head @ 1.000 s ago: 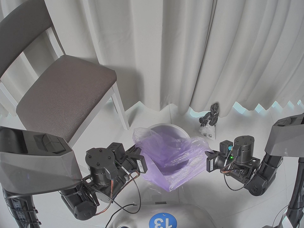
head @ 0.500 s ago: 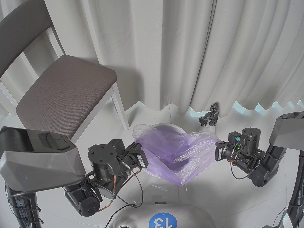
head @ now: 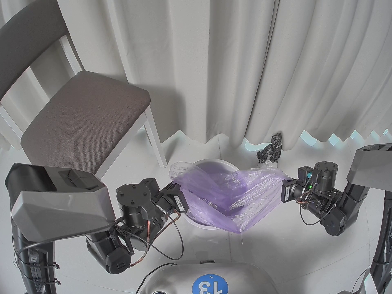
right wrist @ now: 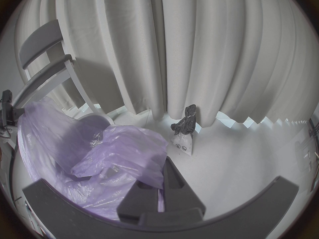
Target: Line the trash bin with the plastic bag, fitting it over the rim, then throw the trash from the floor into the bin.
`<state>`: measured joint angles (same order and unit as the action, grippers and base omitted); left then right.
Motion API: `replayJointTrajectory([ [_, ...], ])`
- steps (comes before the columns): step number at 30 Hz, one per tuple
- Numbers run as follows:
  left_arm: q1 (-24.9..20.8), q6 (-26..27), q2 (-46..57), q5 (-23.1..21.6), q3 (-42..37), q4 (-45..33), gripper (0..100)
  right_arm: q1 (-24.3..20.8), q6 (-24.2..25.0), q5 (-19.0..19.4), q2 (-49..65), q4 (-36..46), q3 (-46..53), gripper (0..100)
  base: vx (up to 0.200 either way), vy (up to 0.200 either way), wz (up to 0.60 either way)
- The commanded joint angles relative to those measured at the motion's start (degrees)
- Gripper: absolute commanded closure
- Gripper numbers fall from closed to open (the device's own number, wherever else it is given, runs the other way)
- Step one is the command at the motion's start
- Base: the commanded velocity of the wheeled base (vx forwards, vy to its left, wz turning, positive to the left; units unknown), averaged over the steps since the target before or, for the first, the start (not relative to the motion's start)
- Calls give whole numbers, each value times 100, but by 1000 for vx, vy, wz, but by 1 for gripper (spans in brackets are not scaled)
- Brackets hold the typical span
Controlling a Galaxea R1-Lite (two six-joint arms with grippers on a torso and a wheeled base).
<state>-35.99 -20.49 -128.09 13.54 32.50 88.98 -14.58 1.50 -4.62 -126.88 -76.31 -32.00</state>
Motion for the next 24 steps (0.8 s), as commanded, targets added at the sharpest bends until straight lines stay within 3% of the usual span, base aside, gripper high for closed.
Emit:
replayJointTrajectory([
  [1,180,1,-111,-124,-51,102,100,113,-1,5,-170,-15,-113,100,0,0,0],
  [9,540,160,-102,-748,-517,102,100,254,-168,5,-443,-15,-236,100,0,0,0],
  [12,795,450,-94,-1056,-719,102,100,421,-378,5,-663,-15,-307,100,0,0,0],
  [24,1138,880,-94,-1126,-851,102,100,544,-668,5,-847,2,-236,100,0,0,0],
])
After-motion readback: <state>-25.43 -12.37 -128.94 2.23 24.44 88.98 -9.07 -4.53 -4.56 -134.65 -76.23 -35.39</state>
